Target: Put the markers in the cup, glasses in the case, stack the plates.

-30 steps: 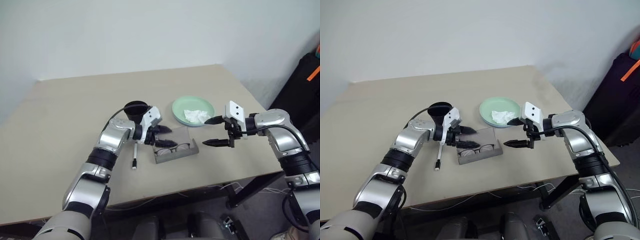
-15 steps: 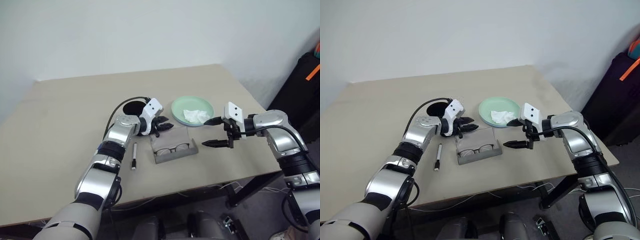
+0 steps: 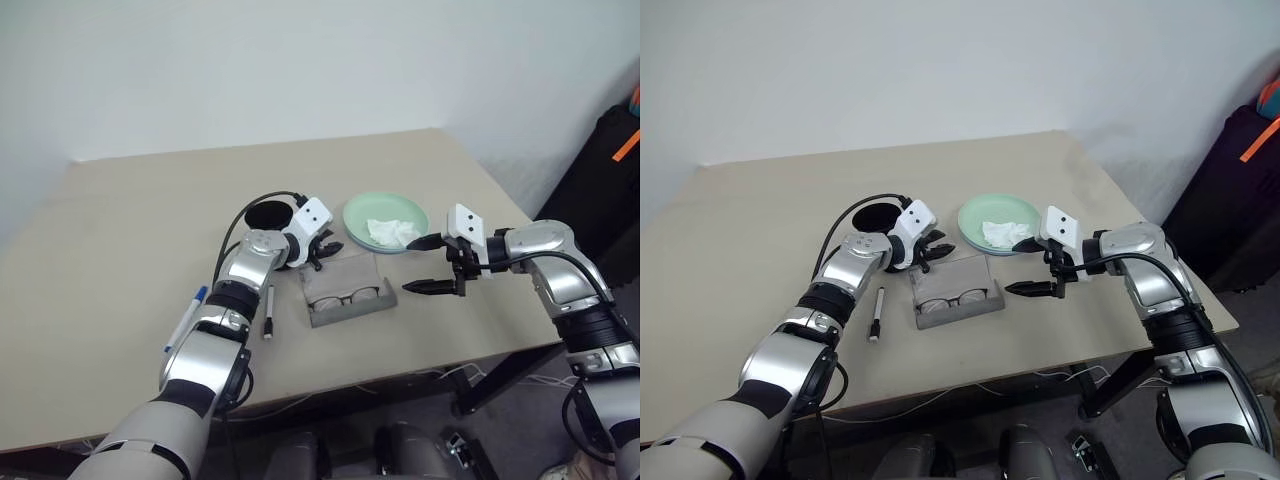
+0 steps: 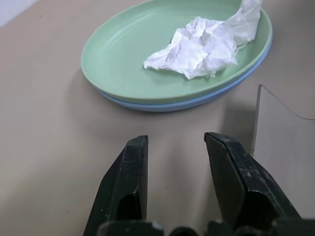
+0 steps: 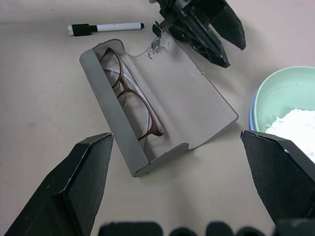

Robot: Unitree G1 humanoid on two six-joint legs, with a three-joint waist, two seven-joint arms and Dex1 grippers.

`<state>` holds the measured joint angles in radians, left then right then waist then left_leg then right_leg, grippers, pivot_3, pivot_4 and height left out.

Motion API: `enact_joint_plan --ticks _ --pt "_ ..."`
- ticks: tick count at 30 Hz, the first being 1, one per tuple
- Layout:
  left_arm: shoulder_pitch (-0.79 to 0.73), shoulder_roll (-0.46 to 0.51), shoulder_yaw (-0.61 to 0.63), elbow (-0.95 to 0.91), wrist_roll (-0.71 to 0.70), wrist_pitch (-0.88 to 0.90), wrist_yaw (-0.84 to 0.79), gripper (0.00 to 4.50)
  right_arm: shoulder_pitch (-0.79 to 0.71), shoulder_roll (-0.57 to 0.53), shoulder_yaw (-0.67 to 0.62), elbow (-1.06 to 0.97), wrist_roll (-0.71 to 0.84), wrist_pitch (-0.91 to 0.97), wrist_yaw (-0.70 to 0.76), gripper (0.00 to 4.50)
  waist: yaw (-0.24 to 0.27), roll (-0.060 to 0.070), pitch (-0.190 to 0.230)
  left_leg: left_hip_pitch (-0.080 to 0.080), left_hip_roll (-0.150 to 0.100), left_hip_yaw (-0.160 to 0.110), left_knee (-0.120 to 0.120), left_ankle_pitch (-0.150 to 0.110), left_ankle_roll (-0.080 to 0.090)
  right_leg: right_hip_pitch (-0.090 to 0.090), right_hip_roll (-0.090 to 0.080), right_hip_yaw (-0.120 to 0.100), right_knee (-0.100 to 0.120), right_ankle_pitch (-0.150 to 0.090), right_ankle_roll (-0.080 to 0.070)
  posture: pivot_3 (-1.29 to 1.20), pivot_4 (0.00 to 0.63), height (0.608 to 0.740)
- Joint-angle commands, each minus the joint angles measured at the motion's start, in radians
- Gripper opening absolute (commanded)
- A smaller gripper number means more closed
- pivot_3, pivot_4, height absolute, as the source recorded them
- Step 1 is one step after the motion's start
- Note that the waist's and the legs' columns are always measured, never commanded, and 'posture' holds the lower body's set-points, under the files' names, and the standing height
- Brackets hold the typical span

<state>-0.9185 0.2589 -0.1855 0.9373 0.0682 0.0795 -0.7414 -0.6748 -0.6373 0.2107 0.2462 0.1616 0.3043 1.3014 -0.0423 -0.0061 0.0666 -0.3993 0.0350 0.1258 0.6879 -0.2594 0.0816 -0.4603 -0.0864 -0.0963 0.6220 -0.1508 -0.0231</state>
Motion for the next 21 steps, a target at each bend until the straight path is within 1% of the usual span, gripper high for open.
enact_joint_plan --ticks 1,3,6,7,14,21 --pt "-0.040 -0.001 -0.003 -0.012 0.014 -0.013 -0.008 1.67 -0.020 0.001 -0.015 -0.029 0.007 -0.013 -0.010 4.50 0.000 0.000 0.000 0.000 0.000 0.000 0.000 0.000 0.000 0.000 0.000 0.000 0.000 0.000 0.000 0.00 0.000 0.738" --pt "-0.040 -0.003 -0.004 -0.009 0.018 -0.010 -0.008 1.28 -0.020 0.002 -0.016 -0.028 0.007 -0.014 -0.011 4.50 0.000 0.000 0.000 0.000 0.000 0.000 0.000 0.000 0.000 0.000 0.000 0.000 0.000 0.000 0.000 0.00 0.000 0.738" --pt "-0.039 -0.004 -0.007 -0.008 0.029 -0.013 -0.003 0.24 -0.019 0.001 -0.015 -0.029 0.008 -0.014 -0.013 4.50 0.000 0.000 0.000 0.000 0.000 0.000 0.000 0.000 0.000 0.000 0.000 0.000 0.000 0.000 0.000 0.00 0.000 0.738" --pt "-0.039 -0.005 -0.008 -0.007 0.033 -0.015 0.002 0.01 -0.019 0.001 -0.015 -0.029 0.009 -0.014 -0.013 4.50 0.000 0.000 0.000 0.000 0.000 0.000 0.000 0.000 0.000 0.000 0.000 0.000 0.000 0.000 0.000 0.00 0.000 0.738" --pt "-0.032 -0.013 -0.017 -0.016 0.051 -0.017 -0.009 0.01 -0.019 0.002 -0.014 -0.029 0.010 -0.014 -0.014 4.50 0.000 0.000 0.000 0.000 0.000 0.000 0.000 0.000 0.000 0.000 0.000 0.000 0.000 0.000 0.000 0.00 0.000 0.738" --pt "-0.007 -0.006 -0.048 -0.056 0.054 0.001 -0.072 0.01 -0.020 0.002 -0.014 -0.029 0.010 -0.015 -0.014 4.50 0.000 0.000 0.000 0.000 0.000 0.000 0.000 0.000 0.000 0.000 0.000 0.000 0.000 0.000 0.000 0.00 0.000 0.738"
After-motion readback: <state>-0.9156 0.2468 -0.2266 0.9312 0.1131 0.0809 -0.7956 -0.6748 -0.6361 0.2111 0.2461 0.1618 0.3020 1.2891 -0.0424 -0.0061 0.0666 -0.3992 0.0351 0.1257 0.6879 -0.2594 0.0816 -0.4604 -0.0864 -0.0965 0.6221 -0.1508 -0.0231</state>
